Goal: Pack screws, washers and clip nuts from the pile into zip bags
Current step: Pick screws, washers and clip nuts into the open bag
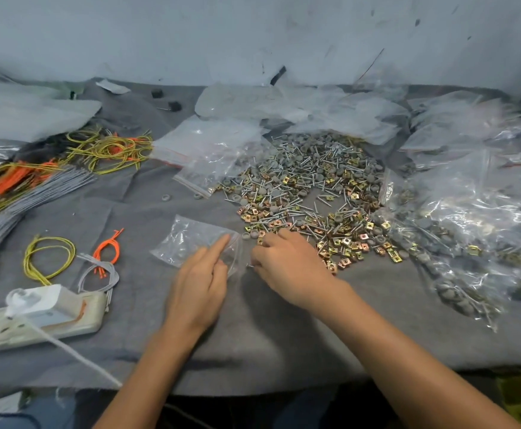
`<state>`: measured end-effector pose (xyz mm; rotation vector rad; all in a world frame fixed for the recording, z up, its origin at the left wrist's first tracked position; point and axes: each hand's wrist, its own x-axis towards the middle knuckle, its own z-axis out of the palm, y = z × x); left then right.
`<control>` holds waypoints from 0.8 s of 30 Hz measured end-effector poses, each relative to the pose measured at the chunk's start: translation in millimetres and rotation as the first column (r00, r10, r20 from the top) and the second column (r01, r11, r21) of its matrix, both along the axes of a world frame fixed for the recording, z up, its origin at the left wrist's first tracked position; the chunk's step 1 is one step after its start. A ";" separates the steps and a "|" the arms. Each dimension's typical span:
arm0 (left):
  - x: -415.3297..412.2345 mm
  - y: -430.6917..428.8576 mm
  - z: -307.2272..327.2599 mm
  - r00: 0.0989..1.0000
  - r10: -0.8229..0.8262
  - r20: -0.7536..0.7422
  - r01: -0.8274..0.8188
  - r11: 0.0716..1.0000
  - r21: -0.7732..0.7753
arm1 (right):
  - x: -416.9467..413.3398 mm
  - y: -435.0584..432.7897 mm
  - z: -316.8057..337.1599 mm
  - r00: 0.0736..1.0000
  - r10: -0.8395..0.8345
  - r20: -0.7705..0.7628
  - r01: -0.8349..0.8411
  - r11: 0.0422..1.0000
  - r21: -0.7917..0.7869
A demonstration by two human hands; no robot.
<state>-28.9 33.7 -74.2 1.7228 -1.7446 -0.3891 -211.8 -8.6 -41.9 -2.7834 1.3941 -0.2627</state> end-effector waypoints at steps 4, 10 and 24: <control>0.4 0.2 0.3 0.999 0.011 -0.040 -0.011 1.000 0.008 | 3.9 3.9 -3.4 1.000 0.003 -0.029 -0.004 0.999 -0.034; -0.7 0.6 -1.7 0.997 0.000 -0.077 0.000 1.000 -0.006 | 7.9 17.0 12.4 0.962 -0.064 0.264 0.034 0.992 0.119; 3.0 -4.1 -3.8 0.959 0.002 -0.283 -0.028 0.996 -0.087 | 48.9 7.9 -2.3 0.961 -0.089 0.262 0.069 0.994 0.085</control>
